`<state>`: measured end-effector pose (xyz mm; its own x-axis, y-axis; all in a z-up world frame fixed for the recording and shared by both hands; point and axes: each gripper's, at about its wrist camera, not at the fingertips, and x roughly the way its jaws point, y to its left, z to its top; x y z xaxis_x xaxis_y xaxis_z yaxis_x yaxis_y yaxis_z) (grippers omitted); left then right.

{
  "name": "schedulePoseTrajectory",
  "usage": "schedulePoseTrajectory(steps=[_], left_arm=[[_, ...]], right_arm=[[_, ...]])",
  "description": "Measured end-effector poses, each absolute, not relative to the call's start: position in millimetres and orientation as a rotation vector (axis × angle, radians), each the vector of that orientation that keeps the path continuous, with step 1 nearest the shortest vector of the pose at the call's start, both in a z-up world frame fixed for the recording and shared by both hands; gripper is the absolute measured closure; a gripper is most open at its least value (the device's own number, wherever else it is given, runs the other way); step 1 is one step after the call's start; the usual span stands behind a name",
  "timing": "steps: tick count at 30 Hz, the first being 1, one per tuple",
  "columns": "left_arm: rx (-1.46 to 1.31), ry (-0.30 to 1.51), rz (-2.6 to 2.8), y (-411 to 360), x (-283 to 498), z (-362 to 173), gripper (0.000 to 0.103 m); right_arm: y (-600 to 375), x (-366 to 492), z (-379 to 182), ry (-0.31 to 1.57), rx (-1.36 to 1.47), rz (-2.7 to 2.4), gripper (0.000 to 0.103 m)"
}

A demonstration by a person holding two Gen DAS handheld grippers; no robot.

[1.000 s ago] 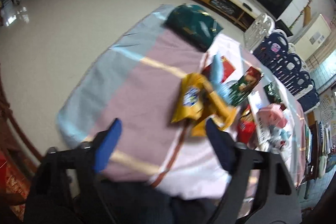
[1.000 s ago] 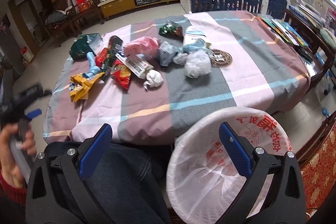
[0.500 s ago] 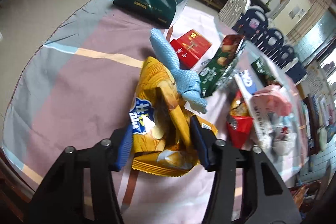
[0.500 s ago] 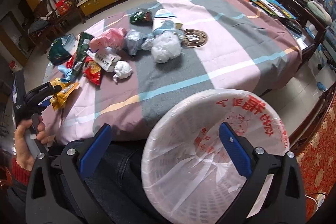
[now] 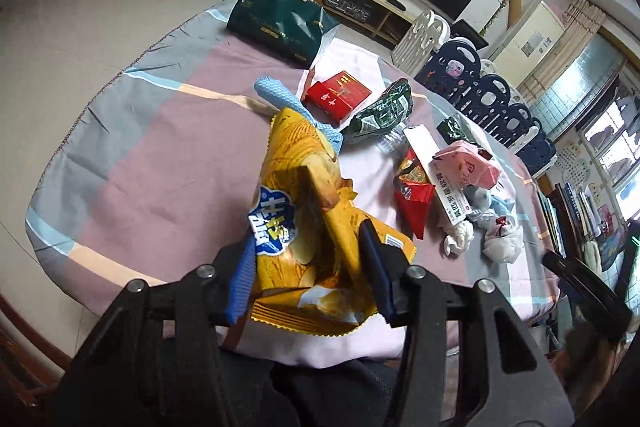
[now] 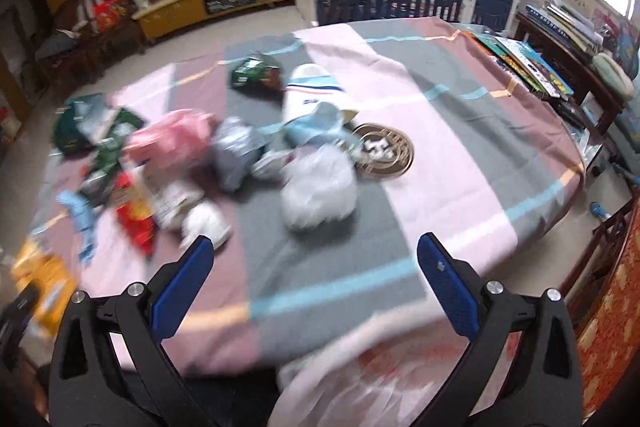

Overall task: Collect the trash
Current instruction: 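Grasp the white plastic bag with the right tool while the left tool holds the chip bag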

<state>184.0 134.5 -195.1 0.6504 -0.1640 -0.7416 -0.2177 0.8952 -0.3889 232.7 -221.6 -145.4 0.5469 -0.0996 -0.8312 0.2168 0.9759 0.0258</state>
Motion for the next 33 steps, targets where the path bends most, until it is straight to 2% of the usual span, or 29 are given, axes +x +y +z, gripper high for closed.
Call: schedulePoseTrajectory(steps=[2,7,8,11,12,17,22,23,24,26,27,33], left_arm=[[-0.452,0.856,0.027,130.8,181.0,-193.5,0.053],[-0.385,0.822,-0.028,118.4,176.0,-189.2,0.053],[-0.375,0.824,-0.039,116.5,177.2,-189.5,0.053],[-0.355,0.823,-0.054,111.2,177.7,-189.2,0.053],[-0.349,0.821,-0.056,109.9,177.2,-189.1,0.053],[-0.349,0.817,-0.058,108.4,177.4,-189.0,0.052],[-0.361,0.817,-0.06,109.1,177.4,-190.0,0.051],[-0.36,0.817,-0.06,108.8,177.4,-190.0,0.051],[-0.359,0.816,-0.06,108.4,177.4,-189.9,0.051],[-0.359,0.816,-0.059,108.1,177.5,-189.8,0.05],[-0.361,0.817,-0.058,108.0,177.8,-189.7,0.05],[-0.351,0.817,-0.057,106.3,176.9,-190.1,0.05]], right_arm=[[-228.2,267.9,-168.4,1.025,0.067,-0.239,0.003],[-226.7,300.6,-196.3,1.044,-0.018,-0.217,0.022],[-224.8,301.4,-198.0,1.044,-0.027,-0.201,0.029],[-216.4,300.9,-200.6,1.051,-0.048,-0.136,0.062],[-217.9,298.6,-201.5,1.06,-0.029,-0.128,0.063],[-230.3,266.1,-207.1,1.109,0.115,-0.081,0.063],[-234.1,236.4,-216.2,1.165,0.109,-0.029,0.062],[-235.2,231.7,-214.3,1.163,0.1,-0.031,0.055],[-236.3,228.3,-211.2,1.157,0.095,-0.037,0.04],[-240.7,222.2,-201.9,1.121,0.093,-0.065,0.021],[-242.0,221.4,-196.6,1.098,0.092,-0.073,0.017],[-231.2,244.8,-187.6,1.067,0.017,-0.1,0.015]])
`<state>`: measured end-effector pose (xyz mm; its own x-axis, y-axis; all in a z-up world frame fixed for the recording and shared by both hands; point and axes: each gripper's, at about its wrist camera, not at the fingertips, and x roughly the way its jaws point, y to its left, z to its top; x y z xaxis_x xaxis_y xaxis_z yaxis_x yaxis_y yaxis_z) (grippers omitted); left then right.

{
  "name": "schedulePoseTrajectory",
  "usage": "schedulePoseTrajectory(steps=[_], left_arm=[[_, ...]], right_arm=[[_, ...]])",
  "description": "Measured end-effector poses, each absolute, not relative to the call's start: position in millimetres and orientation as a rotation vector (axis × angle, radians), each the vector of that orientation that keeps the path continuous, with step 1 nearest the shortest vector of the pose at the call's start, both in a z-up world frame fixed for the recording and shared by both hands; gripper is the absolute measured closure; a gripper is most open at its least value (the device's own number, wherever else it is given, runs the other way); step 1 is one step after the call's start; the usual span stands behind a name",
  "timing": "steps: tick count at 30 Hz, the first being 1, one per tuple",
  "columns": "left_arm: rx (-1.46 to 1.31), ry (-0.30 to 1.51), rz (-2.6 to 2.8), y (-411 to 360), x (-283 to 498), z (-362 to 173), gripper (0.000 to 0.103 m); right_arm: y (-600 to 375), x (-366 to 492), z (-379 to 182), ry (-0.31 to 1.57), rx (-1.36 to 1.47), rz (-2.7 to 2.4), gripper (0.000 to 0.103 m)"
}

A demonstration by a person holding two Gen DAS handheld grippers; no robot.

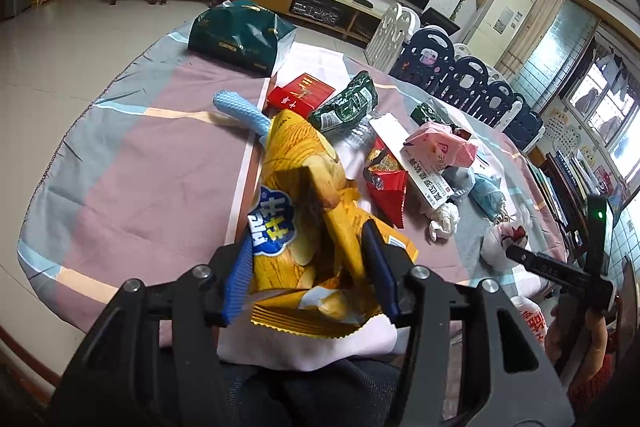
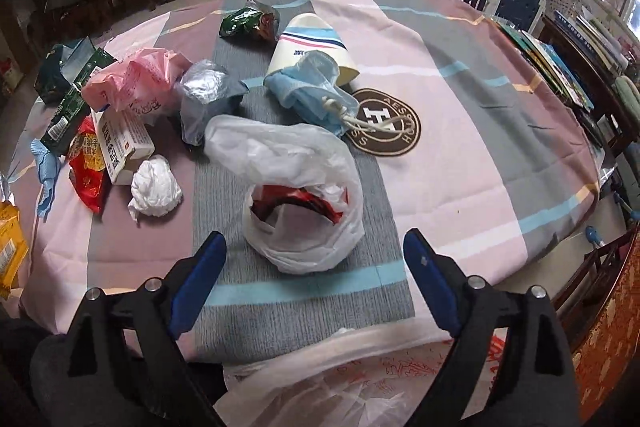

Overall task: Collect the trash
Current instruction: 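Grasp the white plastic bag with the right tool while the left tool holds the chip bag, then carry both items to the wastebasket and open both tools to drop them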

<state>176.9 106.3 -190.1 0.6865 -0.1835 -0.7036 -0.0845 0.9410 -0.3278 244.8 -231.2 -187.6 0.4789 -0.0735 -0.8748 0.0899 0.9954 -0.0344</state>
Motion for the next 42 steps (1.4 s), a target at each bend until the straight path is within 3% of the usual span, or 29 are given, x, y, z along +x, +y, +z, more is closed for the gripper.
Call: schedulePoseTrajectory(steps=[1,2,3,4,6,9,20,31,35,40,41,42], left_arm=[[-0.346,0.816,-0.057,105.8,176.2,-190.3,0.05],[-0.342,0.816,-0.056,105.2,176.3,-190.2,0.05],[-0.338,0.816,-0.054,104.9,176.4,-190.2,0.05],[-0.335,0.816,-0.053,104.6,176.4,-190.2,0.05],[-0.328,0.816,-0.052,103.1,176.8,-190.1,0.05],[-0.315,0.816,-0.048,101.6,176.7,-190.1,0.05],[-0.28,0.801,-0.002,102.0,171.1,-184.1,0.051],[-0.265,0.764,-0.105,68.6,122.5,-133.4,0.051],[-0.246,0.762,-0.208,36.6,108.5,-119.2,0.051],[-0.244,0.803,-0.336,-0.8,104.1,-115.2,0.051],[-0.236,0.811,-0.359,-8.4,103.0,-115.5,0.051],[-0.224,0.82,-0.387,-17.8,101.9,-116.7,0.051]], right_arm=[[-226.0,251.5,-189.1,1.062,-0.01,-0.103,0.015],[-223.5,254.3,-190.9,1.057,-0.036,-0.107,0.026],[-218.5,257.1,-193.4,1.056,-0.063,-0.11,0.053],[-213.3,262.5,-197.2,1.076,-0.092,-0.12,0.063],[-210.5,261.1,-200.3,1.085,-0.078,-0.111,0.073],[-210.1,253.2,-198.1,1.074,-0.063,-0.097,0.078],[-211.5,177.3,-132.5,0.953,0.052,-0.009,0.081],[-237.1,98.9,-84.4,0.856,0.102,0.076,0.081],[-255.5,65.2,-93.2,0.878,0.068,0.038,0.081],[-282.0,38.4,-144.1,1.035,0.119,0.031,0.081],[-283.6,35.1,-152.8,1.066,0.111,0.028,0.078],[-284.3,32.0,-162.7,1.106,0.1,0.028,0.068]])
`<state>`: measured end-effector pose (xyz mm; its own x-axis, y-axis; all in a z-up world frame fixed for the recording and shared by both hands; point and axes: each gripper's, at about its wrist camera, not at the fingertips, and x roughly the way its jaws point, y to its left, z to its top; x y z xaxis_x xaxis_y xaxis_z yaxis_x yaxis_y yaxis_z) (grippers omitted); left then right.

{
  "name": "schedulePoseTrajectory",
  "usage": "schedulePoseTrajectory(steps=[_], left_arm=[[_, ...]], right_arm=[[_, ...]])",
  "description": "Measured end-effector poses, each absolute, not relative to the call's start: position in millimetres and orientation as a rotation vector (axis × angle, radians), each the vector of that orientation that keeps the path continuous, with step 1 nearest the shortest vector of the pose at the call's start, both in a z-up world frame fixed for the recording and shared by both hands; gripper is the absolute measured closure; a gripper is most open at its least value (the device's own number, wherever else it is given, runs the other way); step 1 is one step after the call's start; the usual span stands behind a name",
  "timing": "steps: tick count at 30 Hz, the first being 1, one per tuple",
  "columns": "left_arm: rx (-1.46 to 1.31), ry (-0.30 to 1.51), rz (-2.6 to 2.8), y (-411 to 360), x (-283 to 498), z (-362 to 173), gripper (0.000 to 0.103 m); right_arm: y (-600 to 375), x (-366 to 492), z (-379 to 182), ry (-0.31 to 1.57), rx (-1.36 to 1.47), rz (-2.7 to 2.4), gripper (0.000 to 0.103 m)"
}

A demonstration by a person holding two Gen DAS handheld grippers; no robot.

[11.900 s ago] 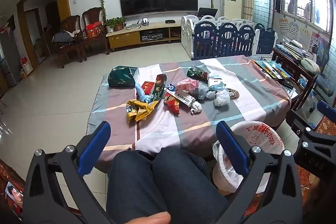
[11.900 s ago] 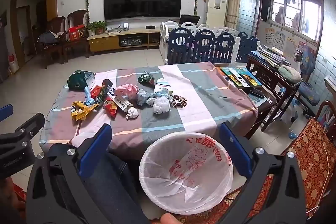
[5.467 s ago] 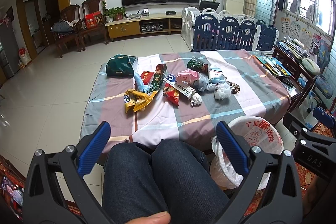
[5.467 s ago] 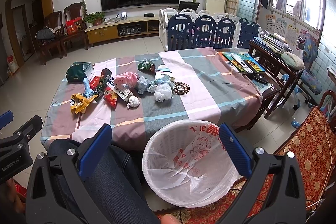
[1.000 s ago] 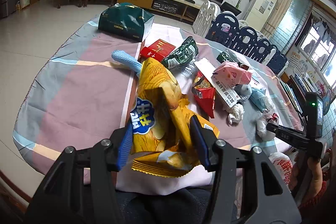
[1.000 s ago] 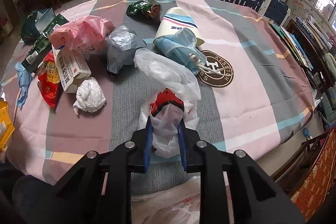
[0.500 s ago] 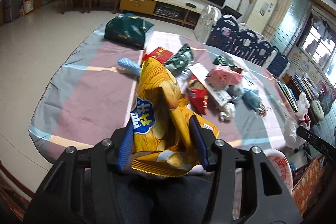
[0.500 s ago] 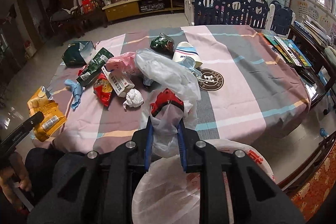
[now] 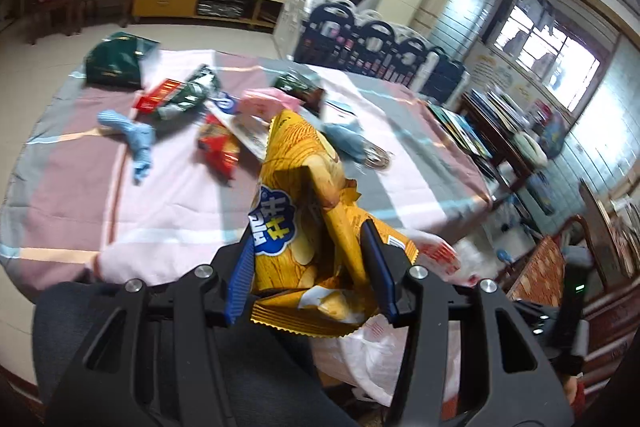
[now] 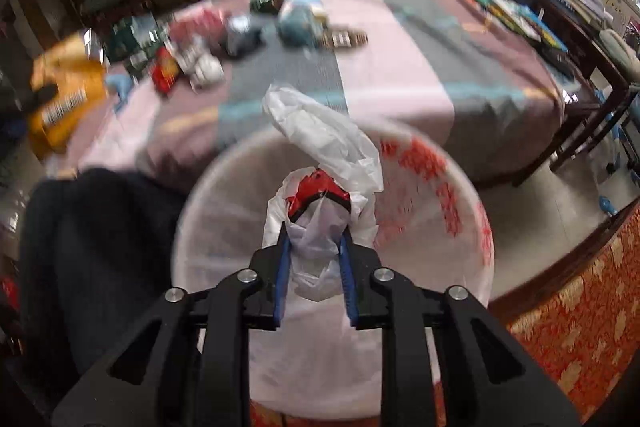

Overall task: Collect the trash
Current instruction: 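Carry both items to the wastebasket and open both tools to drop them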

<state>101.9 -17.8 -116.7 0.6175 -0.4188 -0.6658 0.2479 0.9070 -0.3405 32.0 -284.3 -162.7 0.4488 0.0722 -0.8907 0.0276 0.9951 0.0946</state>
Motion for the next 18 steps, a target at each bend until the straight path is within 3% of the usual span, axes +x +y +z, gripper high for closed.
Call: schedulePoseTrajectory(steps=[1,3,5,8,12,13,18], left_arm=[[-0.21,0.833,-0.42,-28.6,100.7,-118.4,0.051],[-0.182,0.857,-0.466,-47.7,97.5,-124.6,0.051],[-0.152,0.884,-0.516,-68.0,94.2,-131.8,0.051],[-0.115,0.939,-0.64,-98.7,87.5,-142.3,0.048],[-0.049,1.008,-0.824,-133.4,81.7,-157.4,0.016],[-0.037,1.012,-0.826,-137.0,81.0,-160.4,0.011],[-0.13,0.985,-0.734,-112.8,90.4,-162.9,0.007]], right_arm=[[-285.1,29.7,-168.7,1.132,0.096,0.019,0.063],[-293.7,24.7,-167.6,1.119,0.112,-0.008,0.039],[-312.8,20.4,-151.6,1.042,0.176,-0.046,0.029],[-344.1,14.2,-124.0,0.934,0.272,-0.104,0.019],[-366.5,5.1,-98.9,0.822,0.315,-0.154,0.013],[-369.8,2.9,-94.0,0.797,0.319,-0.164,0.012],[-372.4,-9.2,-81.0,0.687,0.329,-0.199,0.003]])
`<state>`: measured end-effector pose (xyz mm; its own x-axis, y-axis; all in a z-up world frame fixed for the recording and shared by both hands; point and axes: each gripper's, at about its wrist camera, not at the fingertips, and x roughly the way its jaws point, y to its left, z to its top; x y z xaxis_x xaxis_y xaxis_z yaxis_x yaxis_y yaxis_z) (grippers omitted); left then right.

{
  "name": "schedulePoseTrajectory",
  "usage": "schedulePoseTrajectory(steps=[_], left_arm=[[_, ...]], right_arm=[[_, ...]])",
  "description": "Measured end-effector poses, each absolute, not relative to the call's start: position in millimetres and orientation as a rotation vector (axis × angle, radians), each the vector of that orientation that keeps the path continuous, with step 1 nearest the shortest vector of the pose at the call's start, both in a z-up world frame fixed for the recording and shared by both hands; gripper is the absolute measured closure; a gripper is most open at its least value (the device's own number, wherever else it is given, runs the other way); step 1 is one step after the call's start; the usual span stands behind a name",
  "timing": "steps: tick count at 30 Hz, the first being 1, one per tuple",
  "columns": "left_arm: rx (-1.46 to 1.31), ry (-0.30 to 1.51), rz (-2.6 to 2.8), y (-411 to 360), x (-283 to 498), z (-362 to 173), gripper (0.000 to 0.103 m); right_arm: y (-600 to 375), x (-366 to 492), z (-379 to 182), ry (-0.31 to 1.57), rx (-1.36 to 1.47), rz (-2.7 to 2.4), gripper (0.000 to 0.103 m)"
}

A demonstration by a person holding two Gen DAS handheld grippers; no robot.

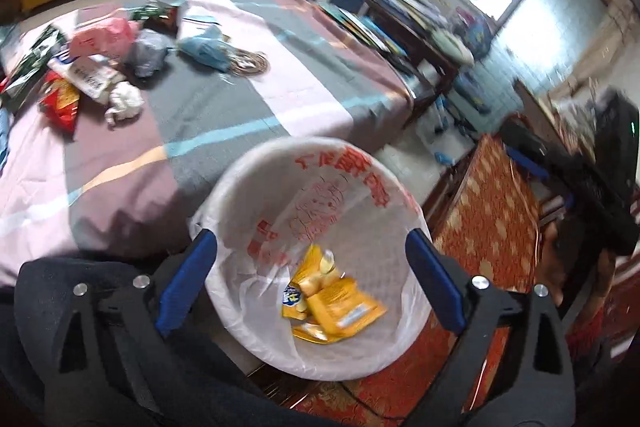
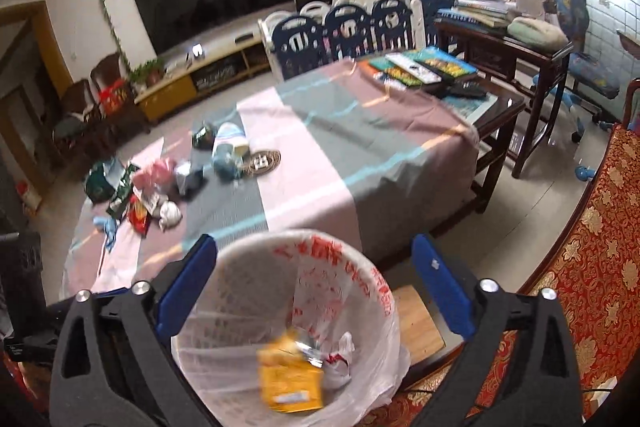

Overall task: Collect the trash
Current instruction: 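Carry both items to the wastebasket and open both tools to drop them, then reach the left tool to the blue mesh sleeve and grasp it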

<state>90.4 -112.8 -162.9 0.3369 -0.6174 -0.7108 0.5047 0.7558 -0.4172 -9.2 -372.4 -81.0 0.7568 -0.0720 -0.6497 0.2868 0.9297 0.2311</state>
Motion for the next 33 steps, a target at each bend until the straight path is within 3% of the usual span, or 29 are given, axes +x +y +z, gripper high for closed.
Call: schedulePoseTrajectory(steps=[7,20,33], left_arm=[[-0.242,0.866,-0.306,-38.9,117.6,-153.0,0.007],[-0.093,0.686,0.106,60.8,130.0,-142.4,0.006],[0.024,0.625,0.131,63.3,121.9,-150.8,0.006]], right_arm=[[-352.6,-22.8,-76.7,0.496,0.27,-0.275,0.003],[-292.9,19.0,-85.9,0.591,0.253,-0.097,0.003],[-221.1,42.8,-94.5,0.65,0.164,0.058,0.003]])
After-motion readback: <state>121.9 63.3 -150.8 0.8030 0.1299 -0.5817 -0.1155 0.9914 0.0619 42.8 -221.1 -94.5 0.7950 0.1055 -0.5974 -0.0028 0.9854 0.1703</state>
